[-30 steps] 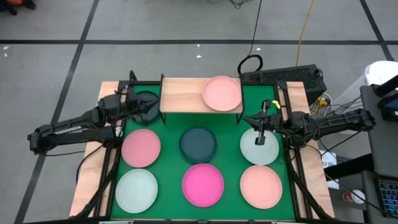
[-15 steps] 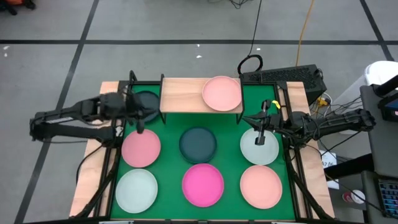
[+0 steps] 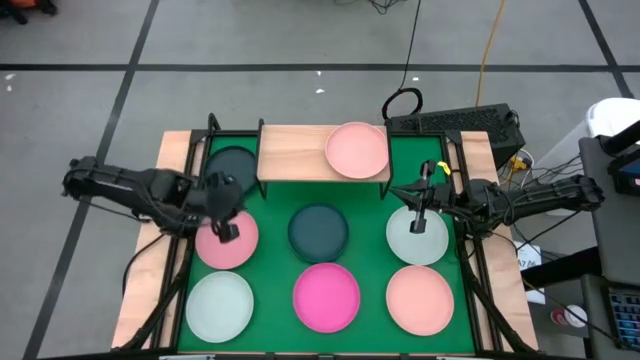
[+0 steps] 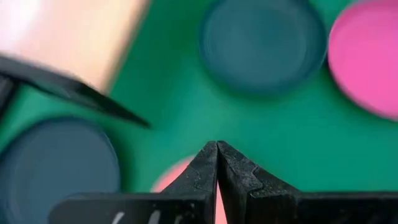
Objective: Place and stack plates onto a shelf
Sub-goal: Stack the light pink plate on top of the light orange plate on the shelf
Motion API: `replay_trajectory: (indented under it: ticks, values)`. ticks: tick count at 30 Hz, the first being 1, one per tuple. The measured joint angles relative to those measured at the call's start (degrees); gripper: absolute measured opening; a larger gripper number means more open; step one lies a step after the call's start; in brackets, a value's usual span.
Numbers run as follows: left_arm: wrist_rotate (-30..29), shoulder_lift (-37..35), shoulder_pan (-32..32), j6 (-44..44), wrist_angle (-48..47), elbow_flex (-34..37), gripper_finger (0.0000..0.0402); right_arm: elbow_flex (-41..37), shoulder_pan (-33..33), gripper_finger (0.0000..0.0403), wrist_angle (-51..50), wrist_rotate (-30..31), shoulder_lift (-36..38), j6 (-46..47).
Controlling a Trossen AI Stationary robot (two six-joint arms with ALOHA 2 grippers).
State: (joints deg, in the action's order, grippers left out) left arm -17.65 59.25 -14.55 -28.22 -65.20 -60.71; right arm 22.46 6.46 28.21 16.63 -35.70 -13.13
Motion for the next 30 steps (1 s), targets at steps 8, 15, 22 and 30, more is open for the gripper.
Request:
replay_trajectory:
  ticks: [8,15,22,30]
  values:
    - [2.71,9.59,-10.13,-19.86,-1.5,3.32,0.0014,0.02,0.0,0.0022,-0.2,0.01,0.0,0.01]
    - [2.65,17.71,-13.13,-26.43,1.52,5.35,0.0014,0.02,0.0,0.0022,-0.18,0.01,0.0,0.45]
    - [6.12,24.37,-14.23,-25.8,10.18,6.69,0.0014,0.02,0.0,0.0022,-0.15,0.01,0.0,0.46]
    - [9.24,27.22,-15.21,-26.25,15.5,6.69,0.0014,0.02,0.0,0.0022,-0.17,0.01,0.0,0.48]
